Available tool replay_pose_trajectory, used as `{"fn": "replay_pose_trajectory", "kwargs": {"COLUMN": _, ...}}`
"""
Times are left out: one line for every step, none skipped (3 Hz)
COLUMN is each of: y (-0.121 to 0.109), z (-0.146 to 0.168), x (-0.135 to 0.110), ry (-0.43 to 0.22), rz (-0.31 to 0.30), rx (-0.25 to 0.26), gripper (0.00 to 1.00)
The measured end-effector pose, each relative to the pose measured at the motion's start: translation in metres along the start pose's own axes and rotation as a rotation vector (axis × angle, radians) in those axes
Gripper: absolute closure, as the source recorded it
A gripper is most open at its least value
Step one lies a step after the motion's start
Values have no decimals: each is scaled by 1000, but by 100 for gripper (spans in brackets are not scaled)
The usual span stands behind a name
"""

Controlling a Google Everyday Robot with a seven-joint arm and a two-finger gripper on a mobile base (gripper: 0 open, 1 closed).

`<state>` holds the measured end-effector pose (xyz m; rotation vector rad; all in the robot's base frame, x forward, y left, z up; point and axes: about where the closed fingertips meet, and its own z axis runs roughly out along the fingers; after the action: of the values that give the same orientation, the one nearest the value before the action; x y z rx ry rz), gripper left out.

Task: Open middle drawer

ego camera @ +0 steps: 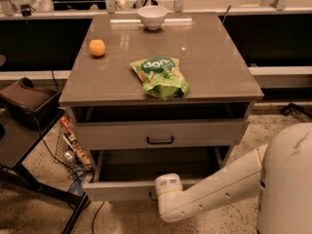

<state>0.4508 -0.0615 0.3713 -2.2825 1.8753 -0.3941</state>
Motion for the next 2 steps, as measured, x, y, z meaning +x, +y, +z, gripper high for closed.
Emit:
{"fn": "replay_pose_trajectory", "kwargs": {"y": -2, "z": -17, "x": 4, "ry": 40, "rz": 0, "rx": 8, "gripper": 100}}
{"fn": "replay_pose_trajectory", "kwargs": {"y": -5, "z": -40, "x": 8, "ry": 91, "rz": 1, "rx": 21, "gripper": 100}}
